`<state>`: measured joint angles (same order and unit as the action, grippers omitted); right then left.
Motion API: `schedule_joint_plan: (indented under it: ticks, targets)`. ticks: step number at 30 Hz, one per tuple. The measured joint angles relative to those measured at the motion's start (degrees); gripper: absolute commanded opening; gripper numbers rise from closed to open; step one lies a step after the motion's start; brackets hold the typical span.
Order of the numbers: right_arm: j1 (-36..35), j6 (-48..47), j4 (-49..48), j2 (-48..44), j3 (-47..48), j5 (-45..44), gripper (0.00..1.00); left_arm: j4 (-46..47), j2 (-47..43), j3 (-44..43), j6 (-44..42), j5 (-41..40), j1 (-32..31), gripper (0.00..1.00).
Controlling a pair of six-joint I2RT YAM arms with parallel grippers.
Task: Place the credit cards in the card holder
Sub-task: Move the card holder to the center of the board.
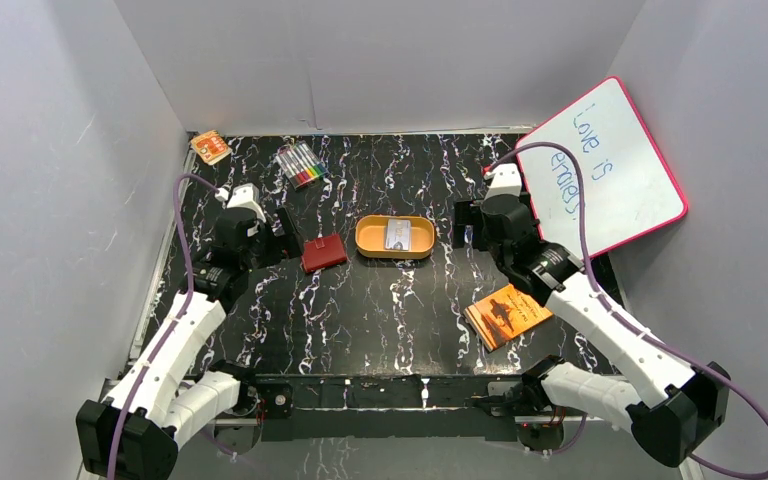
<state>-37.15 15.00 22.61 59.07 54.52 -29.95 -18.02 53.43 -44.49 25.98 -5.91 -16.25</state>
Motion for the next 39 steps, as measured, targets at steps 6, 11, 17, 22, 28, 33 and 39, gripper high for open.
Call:
schedule_joint_plan:
  ticks: [6,11,17,22,28,33,39]
  targets:
    - [0.00,-0.92,-1.11,-1.90,-1.09,3.41,0.99,-0.15,0.04,1.07,0.24,0.09,0.00,0.98]
    - [0.00,-1.62,-0.83,-0.79,-0.20,8.59,0.99,0.76,0.76,1.42,0.20,2.10,0.00,0.98]
    - [0.00,0.15,-1.55,-0.72,-0.48,17.99,0.94,1.07,5.44,1.68,0.26,3.58,-0.02,0.96]
    - [0.00,4.26,-4.13,-0.11,-3.32,25.51,0.91,-0.28,13.90,-0.37,1.46,3.80,0.00,0.94]
    - [-0.83,9.22,-5.70,1.64,-8.39,31.61,0.90,-0.37,22.56,-4.92,3.43,4.92,0.04,0.92]
    - [-1.55,11.85,-6.49,1.81,-9.73,33.73,0.89,1.07,28.96,-9.88,5.09,6.05,0.94,0.90]
    - [-2.01,13.22,-6.82,1.16,-10.45,34.67,0.89,2.45,37.42,-15.96,6.32,6.80,2.34,0.87]
